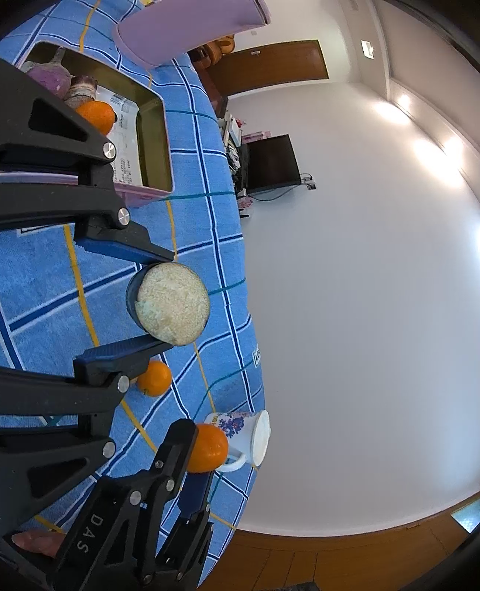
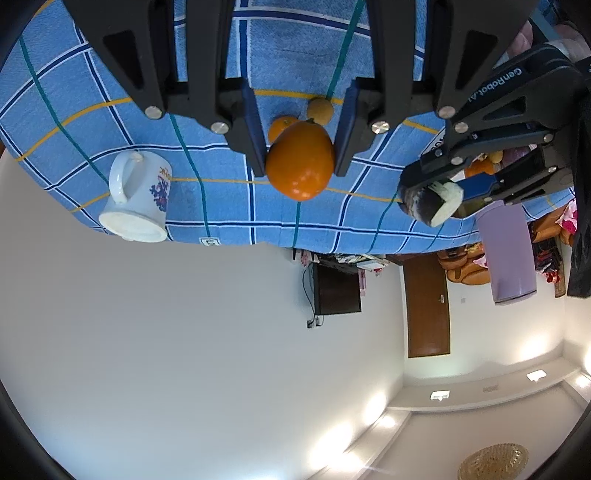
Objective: Organize fruits
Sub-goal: 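Lift the stalk piece and orange and carry both over the pink tin, then open both tools to drop the stalk piece and orange into the tin, then move both open tools back to the last orange and yellow fruit, then grasp the orange with the left tool while the right tool grasps the small yellow fruit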
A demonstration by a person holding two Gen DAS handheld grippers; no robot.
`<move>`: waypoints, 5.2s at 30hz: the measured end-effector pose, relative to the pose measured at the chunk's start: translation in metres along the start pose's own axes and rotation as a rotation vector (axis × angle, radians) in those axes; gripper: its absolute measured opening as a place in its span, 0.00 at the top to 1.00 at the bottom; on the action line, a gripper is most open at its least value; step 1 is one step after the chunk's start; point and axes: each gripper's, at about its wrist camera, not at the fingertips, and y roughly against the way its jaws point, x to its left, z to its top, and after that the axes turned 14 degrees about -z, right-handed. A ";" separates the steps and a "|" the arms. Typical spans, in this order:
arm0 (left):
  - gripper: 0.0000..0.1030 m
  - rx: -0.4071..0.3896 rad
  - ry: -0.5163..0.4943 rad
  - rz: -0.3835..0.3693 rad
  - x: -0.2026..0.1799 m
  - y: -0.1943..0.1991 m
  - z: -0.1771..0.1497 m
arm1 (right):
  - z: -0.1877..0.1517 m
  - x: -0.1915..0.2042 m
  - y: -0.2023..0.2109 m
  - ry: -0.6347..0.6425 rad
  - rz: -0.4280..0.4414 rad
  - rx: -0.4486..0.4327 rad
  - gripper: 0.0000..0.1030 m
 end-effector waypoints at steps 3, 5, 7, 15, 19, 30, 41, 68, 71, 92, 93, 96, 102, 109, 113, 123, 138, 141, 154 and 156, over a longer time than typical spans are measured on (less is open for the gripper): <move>0.60 0.018 0.002 0.014 0.003 0.002 -0.002 | 0.000 0.005 0.001 0.011 0.006 0.006 0.62; 0.60 0.021 0.004 0.027 0.007 0.005 -0.004 | -0.001 0.010 0.001 0.017 0.017 0.018 0.62; 0.60 0.025 0.008 0.044 0.012 0.010 -0.006 | -0.002 0.013 0.003 0.025 0.027 0.022 0.62; 0.60 0.019 0.036 0.070 0.034 0.035 -0.010 | 0.003 0.042 0.004 0.046 0.094 0.038 0.62; 0.60 0.030 0.042 0.098 0.048 0.044 -0.014 | 0.005 0.061 0.005 0.071 0.122 0.035 0.62; 0.60 0.026 0.087 0.143 0.078 0.063 -0.016 | 0.008 0.097 0.003 0.113 0.183 0.043 0.62; 0.60 0.011 0.119 0.197 0.111 0.082 -0.015 | 0.016 0.124 0.001 0.142 0.236 0.048 0.62; 0.60 0.089 0.185 0.243 0.166 0.073 -0.031 | 0.006 0.190 -0.028 0.231 0.329 0.154 0.62; 0.60 0.094 0.187 0.237 0.167 0.070 -0.032 | 0.004 0.191 -0.030 0.234 0.333 0.161 0.62; 0.27 0.042 0.213 0.198 0.158 0.078 -0.031 | -0.005 0.126 -0.016 0.178 0.203 0.172 0.29; 0.27 0.042 0.210 0.198 0.156 0.078 -0.031 | -0.007 0.114 -0.017 0.166 0.173 0.187 0.28; 0.27 0.048 0.209 0.198 0.151 0.076 -0.029 | -0.011 0.082 -0.025 0.131 0.090 0.236 0.28; 0.27 0.084 0.214 0.197 0.136 0.069 -0.025 | -0.012 0.037 -0.052 0.067 -0.044 0.339 0.29; 0.27 0.132 0.188 0.208 0.119 0.050 -0.016 | -0.007 0.034 -0.082 0.050 -0.035 0.422 0.51; 0.27 0.140 0.188 0.199 0.114 0.045 -0.011 | -0.012 0.037 -0.092 0.048 -0.019 0.453 0.60; 0.27 0.182 0.164 0.164 0.090 0.017 0.003 | -0.015 0.030 -0.089 0.024 0.019 0.458 0.73; 0.27 0.310 0.176 -0.053 0.007 -0.088 0.025 | -0.010 -0.068 -0.092 -0.019 -0.224 0.410 0.73; 0.27 0.333 0.182 -0.079 -0.003 -0.104 0.021 | -0.010 -0.079 -0.091 -0.048 -0.218 0.412 0.73; 0.27 0.383 0.170 -0.137 -0.022 -0.144 0.016 | -0.013 -0.089 -0.092 -0.113 -0.189 0.433 0.73; 0.34 0.403 0.187 -0.153 -0.020 -0.149 0.014 | -0.013 -0.089 -0.092 -0.107 -0.192 0.441 0.73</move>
